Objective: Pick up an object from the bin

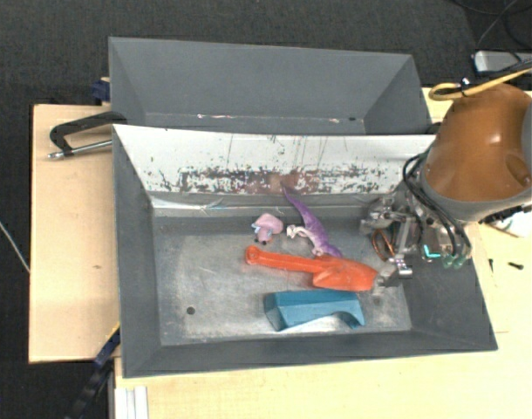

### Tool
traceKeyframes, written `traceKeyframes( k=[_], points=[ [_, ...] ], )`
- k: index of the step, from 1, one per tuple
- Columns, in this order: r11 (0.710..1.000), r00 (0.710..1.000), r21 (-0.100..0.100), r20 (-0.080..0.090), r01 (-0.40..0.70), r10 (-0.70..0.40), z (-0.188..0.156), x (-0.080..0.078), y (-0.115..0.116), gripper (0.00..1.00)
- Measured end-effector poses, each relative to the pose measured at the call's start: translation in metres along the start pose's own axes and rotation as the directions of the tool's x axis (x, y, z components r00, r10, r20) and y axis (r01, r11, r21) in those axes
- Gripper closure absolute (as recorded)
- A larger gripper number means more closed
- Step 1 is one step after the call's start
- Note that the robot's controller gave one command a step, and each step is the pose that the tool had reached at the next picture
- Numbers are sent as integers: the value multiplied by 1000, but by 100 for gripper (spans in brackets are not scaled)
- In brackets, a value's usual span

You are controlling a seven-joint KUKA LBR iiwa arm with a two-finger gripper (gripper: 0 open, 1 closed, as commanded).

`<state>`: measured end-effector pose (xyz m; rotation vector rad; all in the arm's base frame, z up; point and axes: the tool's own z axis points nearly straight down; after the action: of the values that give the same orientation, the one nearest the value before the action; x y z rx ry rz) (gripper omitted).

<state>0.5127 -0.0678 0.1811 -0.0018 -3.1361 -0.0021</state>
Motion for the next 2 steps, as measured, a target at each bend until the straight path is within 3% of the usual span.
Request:
traceKeyframes(
  k=[1, 2],
  points=[
    [1000, 1000, 1, 8, 1, -1, -4, -2, 0, 0],
    [996, 996, 1, 7, -86, 86, 95, -35, 25, 100]
  ],
)
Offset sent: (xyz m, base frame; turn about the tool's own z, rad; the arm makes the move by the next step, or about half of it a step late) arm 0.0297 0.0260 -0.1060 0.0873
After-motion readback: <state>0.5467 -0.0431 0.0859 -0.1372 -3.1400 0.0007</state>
